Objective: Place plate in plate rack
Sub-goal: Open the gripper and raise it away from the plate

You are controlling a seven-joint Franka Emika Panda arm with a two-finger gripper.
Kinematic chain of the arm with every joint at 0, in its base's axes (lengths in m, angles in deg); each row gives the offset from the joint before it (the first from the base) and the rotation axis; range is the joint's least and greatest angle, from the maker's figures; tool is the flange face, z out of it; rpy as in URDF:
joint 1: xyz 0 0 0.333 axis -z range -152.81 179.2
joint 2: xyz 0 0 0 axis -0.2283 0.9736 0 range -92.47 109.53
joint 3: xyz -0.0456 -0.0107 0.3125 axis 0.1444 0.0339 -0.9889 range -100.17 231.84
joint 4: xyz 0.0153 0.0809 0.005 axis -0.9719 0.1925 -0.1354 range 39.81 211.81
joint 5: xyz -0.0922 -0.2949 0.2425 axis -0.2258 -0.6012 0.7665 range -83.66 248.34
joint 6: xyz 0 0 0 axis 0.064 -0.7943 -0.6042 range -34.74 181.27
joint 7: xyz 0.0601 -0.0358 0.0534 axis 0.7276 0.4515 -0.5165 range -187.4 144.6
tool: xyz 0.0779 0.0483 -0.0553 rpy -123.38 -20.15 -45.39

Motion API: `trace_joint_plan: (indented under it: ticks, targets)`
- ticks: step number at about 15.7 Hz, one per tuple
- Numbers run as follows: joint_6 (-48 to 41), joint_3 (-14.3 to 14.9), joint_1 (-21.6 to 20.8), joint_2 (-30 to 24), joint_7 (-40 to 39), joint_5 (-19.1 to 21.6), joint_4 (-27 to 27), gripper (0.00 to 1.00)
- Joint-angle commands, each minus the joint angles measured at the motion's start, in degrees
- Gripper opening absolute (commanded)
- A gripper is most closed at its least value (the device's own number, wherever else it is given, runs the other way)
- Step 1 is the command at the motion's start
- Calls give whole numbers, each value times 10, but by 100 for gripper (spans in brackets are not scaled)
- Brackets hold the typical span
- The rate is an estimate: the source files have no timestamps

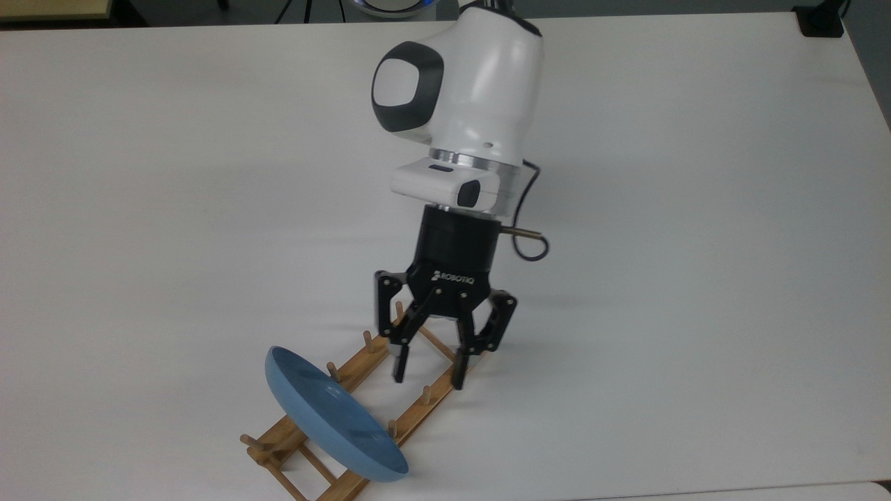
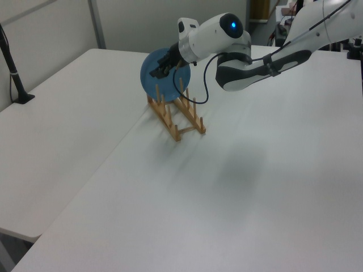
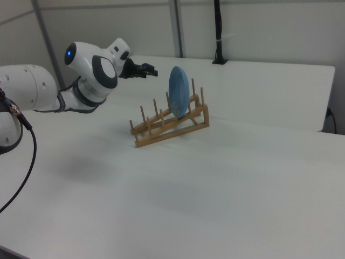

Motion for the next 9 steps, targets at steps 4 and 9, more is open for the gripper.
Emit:
trace_joint_plan:
  ticks: [4,9]
  targets:
    - [-233,-178,112,-165,81,79,140,100]
    - [-510,-257,192,-265,-101,248,188,100]
